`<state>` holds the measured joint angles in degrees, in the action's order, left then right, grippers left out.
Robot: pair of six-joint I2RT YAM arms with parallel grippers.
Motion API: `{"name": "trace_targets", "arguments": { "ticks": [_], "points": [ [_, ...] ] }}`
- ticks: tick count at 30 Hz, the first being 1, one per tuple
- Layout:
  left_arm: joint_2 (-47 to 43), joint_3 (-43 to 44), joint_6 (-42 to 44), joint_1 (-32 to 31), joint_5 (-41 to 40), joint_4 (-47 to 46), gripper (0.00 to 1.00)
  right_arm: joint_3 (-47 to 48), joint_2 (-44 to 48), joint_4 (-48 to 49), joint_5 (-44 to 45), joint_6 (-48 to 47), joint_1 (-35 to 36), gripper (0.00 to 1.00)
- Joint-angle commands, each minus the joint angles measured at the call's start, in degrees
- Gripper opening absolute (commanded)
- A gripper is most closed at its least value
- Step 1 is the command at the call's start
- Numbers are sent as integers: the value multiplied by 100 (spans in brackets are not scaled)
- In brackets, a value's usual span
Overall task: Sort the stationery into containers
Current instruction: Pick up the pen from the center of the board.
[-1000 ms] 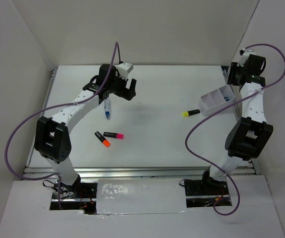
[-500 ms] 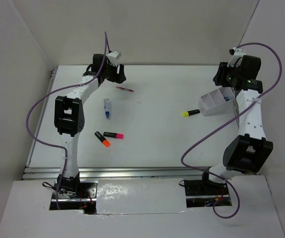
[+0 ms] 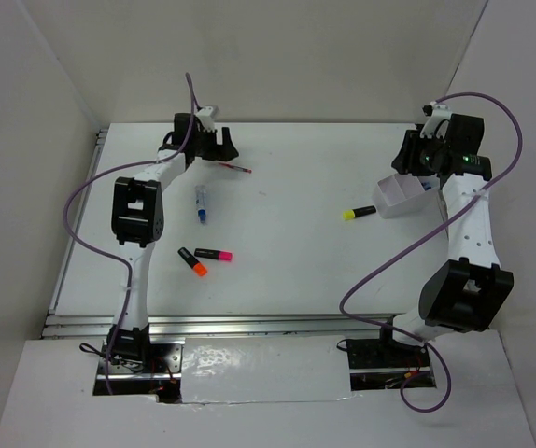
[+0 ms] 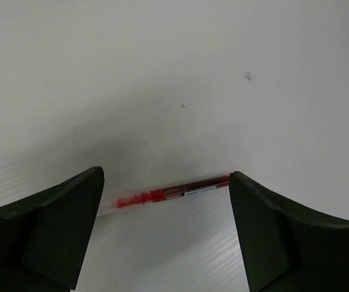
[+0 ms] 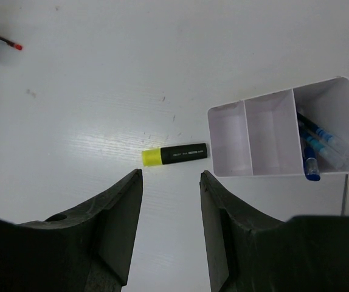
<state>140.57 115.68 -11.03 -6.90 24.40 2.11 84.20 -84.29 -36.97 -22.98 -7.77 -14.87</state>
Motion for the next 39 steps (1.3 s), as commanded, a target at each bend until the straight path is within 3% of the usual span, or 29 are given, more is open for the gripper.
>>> {"name": "trace_targets", "arguments": {
  "ticks": [1, 10, 17, 23, 27, 39],
  "points": [
    [198, 306, -321, 118, 398, -492, 96, 35, 255, -135, -75, -14, 55, 50],
    [365, 315, -225, 197, 644, -317, 91, 175, 141, -196, -92, 65, 125, 50],
    [489, 596, 4, 57, 539, 500, 87, 228, 132, -232, -136, 136, 239, 50],
    [506, 702, 399, -101, 653, 1537, 78, 272, 176, -258, -136, 135, 248, 51],
    [252, 403, 644, -171, 610, 1554, 72, 263, 185, -284, -198, 136, 248, 51],
    [304, 1008, 2376, -971, -1076, 2759, 72, 96, 317, -284, -233, 74, 239, 51]
  ]
}}
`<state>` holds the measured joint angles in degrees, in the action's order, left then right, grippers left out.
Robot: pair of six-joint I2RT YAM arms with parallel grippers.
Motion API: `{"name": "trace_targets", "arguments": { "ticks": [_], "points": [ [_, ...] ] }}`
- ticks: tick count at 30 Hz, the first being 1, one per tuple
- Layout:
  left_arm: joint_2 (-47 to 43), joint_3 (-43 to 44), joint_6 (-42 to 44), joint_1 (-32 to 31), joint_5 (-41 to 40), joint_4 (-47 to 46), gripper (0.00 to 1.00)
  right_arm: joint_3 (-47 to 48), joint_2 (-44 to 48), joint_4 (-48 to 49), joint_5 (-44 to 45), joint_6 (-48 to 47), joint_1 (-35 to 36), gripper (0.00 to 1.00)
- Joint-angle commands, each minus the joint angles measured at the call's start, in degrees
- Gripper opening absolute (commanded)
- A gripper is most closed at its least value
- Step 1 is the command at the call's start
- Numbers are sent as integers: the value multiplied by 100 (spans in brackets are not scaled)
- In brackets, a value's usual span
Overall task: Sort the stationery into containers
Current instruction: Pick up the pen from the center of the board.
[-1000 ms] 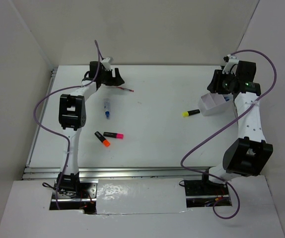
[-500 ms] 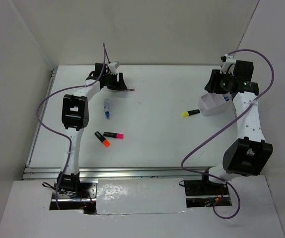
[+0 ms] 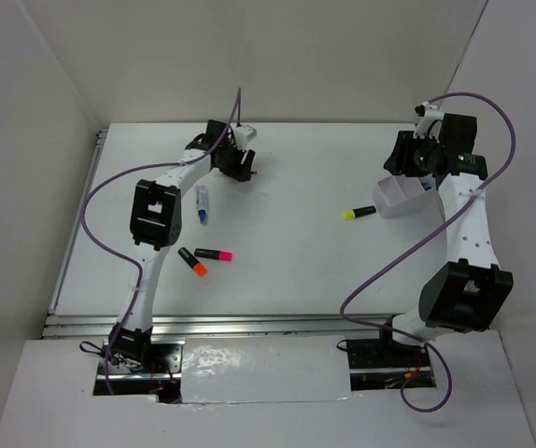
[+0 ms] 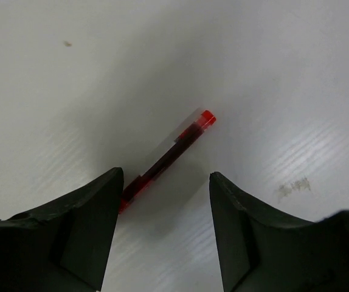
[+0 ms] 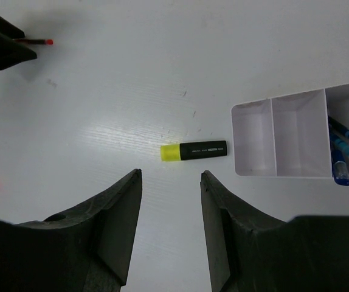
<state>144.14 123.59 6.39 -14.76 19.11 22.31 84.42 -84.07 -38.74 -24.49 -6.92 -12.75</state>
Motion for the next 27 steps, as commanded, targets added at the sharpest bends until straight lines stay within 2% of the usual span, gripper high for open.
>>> {"name": "trace_targets", "arguments": {
  "ticks": [1, 9, 13, 14, 15, 17, 18, 23, 25, 26, 27],
  "points": [
    [-9, 296, 696, -246, -584, 940, 70, 83, 304, -116, -100, -11, 10, 51],
    [88, 491, 986, -413, -795, 1408, 50, -22, 374, -90, -152, -11, -8, 51],
    [36, 456, 1013, -484, -831, 1557, 36, -31, 392, -81, -205, 6, 1, 51],
    [10, 429, 978, -484, -813, 1601, 32, -49, 409, -90, -249, 15, 1, 51],
    [-26, 403, 952, -501, -813, 1610, 22, -49, 418, -90, -275, -2, 10, 51],
    [-131, 245, 846, -510, -760, 1593, 11, -75, 479, -90, -380, -64, 27, 51],
    [-210, 175, 768, -501, -656, 1523, 0, -92, 506, -116, -442, -186, 62, 50],
    [-1167, -563, -584, -440, 232, 944, 0, -626, 1171, 129, -837, -940, 325, 50],
    [-1738, -844, -1900, -422, 435, 680, 0, -1013, 1671, 287, -891, -1310, 589, 51],
    [-2140, -1098, -2914, -466, 261, 557, 0, -1155, 1805, 419, -1004, -1721, 677, 52],
    [-2318, -1187, -3307, -466, 59, 582, 0, -1443, 2155, 498, -1136, -1960, 860, 54]
  ]
}}
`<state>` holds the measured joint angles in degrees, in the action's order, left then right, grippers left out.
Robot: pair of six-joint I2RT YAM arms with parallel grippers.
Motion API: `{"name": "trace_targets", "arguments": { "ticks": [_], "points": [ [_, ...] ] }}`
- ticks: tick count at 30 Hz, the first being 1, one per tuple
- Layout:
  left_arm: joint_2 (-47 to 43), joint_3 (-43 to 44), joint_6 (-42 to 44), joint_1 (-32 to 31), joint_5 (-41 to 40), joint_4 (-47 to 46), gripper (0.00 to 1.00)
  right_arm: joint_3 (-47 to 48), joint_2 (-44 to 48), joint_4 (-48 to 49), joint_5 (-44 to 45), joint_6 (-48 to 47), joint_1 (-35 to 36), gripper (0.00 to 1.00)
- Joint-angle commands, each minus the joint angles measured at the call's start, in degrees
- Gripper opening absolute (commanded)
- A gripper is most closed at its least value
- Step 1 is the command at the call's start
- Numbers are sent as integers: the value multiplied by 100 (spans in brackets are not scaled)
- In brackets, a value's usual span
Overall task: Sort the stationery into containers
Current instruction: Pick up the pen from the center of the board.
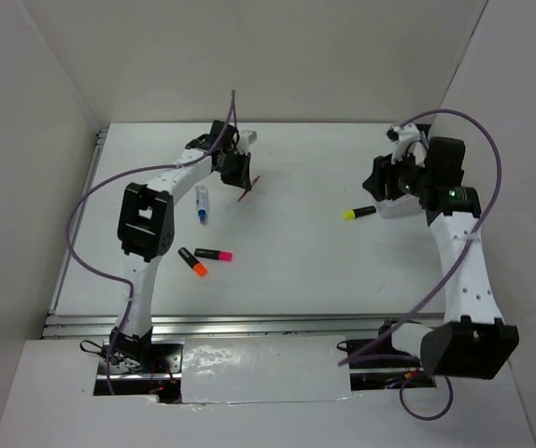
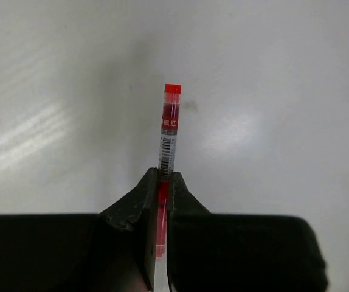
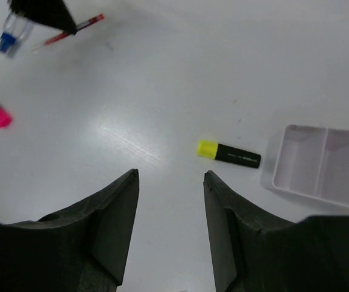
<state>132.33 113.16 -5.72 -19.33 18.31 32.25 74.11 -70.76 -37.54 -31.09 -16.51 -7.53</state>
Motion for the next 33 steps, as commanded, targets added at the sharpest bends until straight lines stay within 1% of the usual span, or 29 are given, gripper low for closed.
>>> {"name": "trace_targets", "arguments": {
  "ticks": [1, 2, 3, 4, 5, 6, 7, 8, 9, 10, 11, 12, 13, 15, 16, 17, 18, 19, 20, 21, 22, 23, 24, 25, 26, 28, 30, 33],
  "points": [
    [-1296, -241, -2422, -18, 251, -369, 0, -554, 1001, 396, -659, -1264, 401, 56],
    [-1576, -460, -2982, 8, 453, -316, 0, -712, 1186, 449, -1070, -1728, 454, 56],
    [-1727, -610, -3214, 26, 698, -325, 0, -905, 1187, 728, -1231, -1863, 506, 63],
    [-2094, -1160, -3486, 43, 1214, -420, 0, -1316, 1875, 1139, -1372, -2047, 646, 65],
    [-2324, -1496, -3941, 52, 1332, -595, 0, -1546, 2082, 1370, -1460, -2162, 726, 66],
    [-2570, -1812, -4120, 44, 1403, -893, 0, -1748, 2554, 1572, -1574, -2250, 892, 69],
    [-2790, -2103, -4287, 0, 1430, -992, 0, -2168, 2767, 1827, -1567, -2329, 1146, 70],
    [-3149, -2549, -4480, -35, 1491, -1045, 0, -2381, 2970, 2229, -1506, -2556, 1314, 70],
    [-3309, -2702, -4526, -62, 1474, -1071, 0, -2696, 3320, 2381, -1288, -2724, 1516, 72],
    [-3493, -2886, -4604, -131, 1396, -1115, 0, -2839, 3454, 2487, -1137, -3152, 1996, 72],
    [-3834, -3253, -4701, -158, 1265, -1168, 0, -2971, 3586, 2654, -962, -3365, 2262, 72],
    [-3994, -3413, -4754, -211, 1202, -1281, 0, -3216, 3822, 2725, -560, -3602, 2552, 72],
    [-4274, -3737, -4946, -220, 1123, -1352, 0, -3357, 4007, 2969, -382, -3953, 3112, 72],
    [-4496, -4020, -5175, -238, 1096, -1484, 0, -3770, 4175, 3129, 83, -4550, 3633, 72],
    [-4654, -4204, -5307, -229, 1088, -1476, 0, -3920, 4245, 3443, 216, -4754, 4149, 72],
    [-4699, -4267, -5387, -229, 1096, -1476, 0, -4269, 4333, 3638, 383, -4965, 4407, 71],
    [-4786, -4389, -5483, -238, 1114, -1511, 0, -4473, 4334, 4083, 767, -5445, 4679, 71],
    [-4813, -4452, -5528, -238, 1149, -1529, 0, -4788, 4247, 4271, 954, -5668, 5212, 71],
    [-4839, -4496, -5554, -229, 1158, -1537, 0, -4887, 4150, 4464, 1156, -5975, 5470, 70],
    [-4848, -4566, -5589, -238, 1166, -1564, 0, -4966, 4028, 4805, 1541, -6047, 5734, 70],
    [-4866, -4593, -5607, -229, 1167, -1564, 0, -5011, 3739, 5000, 1710, -6074, 6206, 69],
    [-4866, -4593, -5616, -229, 1158, -1564, 0, -5072, 3545, 5211, 1894, -6100, 6428, 68],
    [-4857, -4593, -5625, -229, 1149, -1546, 0, -5108, 3395, 5578, 1914, -6127, 6518, 67],
    [-4866, -4584, -5625, -238, 1140, -1494, 0, -5204, 3185, 5704, 1896, -6188, 6632, 64],
    [-4849, -4567, -5616, -238, 1105, -1459, 0, -5231, 3035, 5836, 2044, -6249, 6746, 64],
    [-4866, -4584, -5607, -238, 1026, -1371, 0, -5161, 2649, 6144, 2648, -6137, 6957, 64],
    [-4901, -4662, -5616, -238, 921, -1318, 0, -5143, 2454, 6485, 2801, -6092, 7081, 64],
    [-4980, -4847, -5704, -238, 912, -1318, 0, -5082, 2085, 6689, 2986, -6136, 7151, 65]
  ]
}}
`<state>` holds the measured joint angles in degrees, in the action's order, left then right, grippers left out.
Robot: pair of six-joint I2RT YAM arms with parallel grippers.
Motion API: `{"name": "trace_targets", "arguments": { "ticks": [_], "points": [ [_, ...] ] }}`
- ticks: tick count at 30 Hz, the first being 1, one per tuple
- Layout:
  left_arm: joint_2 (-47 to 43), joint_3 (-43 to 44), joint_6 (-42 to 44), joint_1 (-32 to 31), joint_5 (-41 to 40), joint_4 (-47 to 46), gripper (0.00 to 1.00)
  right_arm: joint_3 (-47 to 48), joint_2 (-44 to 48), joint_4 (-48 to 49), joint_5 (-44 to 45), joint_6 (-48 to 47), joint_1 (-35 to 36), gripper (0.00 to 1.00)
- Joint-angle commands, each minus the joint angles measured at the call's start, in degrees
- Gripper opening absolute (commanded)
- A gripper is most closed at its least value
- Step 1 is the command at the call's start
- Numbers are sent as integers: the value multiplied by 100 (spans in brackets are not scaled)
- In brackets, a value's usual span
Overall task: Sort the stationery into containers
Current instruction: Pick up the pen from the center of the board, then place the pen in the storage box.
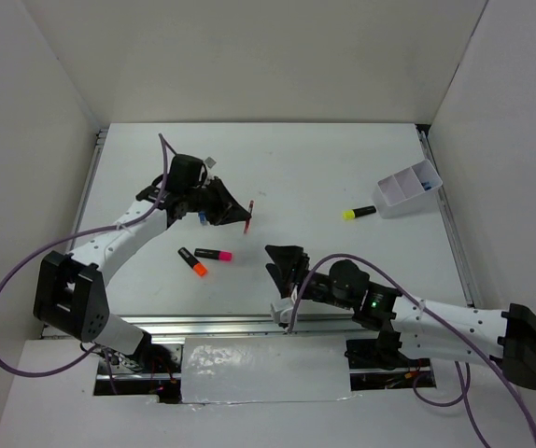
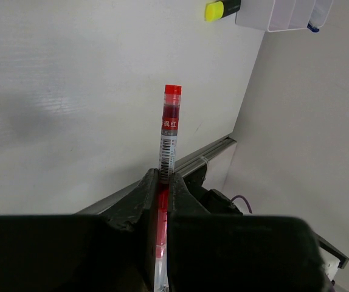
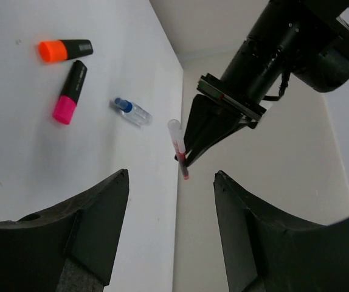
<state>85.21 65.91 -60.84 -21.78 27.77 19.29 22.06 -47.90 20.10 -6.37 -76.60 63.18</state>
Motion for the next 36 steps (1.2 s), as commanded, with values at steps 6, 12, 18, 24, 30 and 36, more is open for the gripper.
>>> {"name": "trace_targets", "arguments": {
  "ticks": [6, 12, 18, 24, 30, 36],
  "points": [
    [-259, -166, -314, -116, -9, -13, 0, 306, -755, 1181, 576, -162, 64, 65],
    [-250, -52, -306, -186, 80, 31, 0, 368, -1256, 1558, 22, -461, -235, 65],
    [-277, -148, -306, -309, 106, -30, 0, 650, -1635, 1682, -303, -532, -385, 65],
    [-172, 1, -218, -415, 88, -4, 0, 668, -1767, 1690, -725, -637, -429, 60],
    [-40, 71, -235, -450, 167, -30, 0, 729, -1776, 1402, -989, -681, -429, 51],
    [-13, 142, -165, -555, 106, -22, 0, 746, -1837, 1225, -1077, -742, -499, 43]
  ]
}}
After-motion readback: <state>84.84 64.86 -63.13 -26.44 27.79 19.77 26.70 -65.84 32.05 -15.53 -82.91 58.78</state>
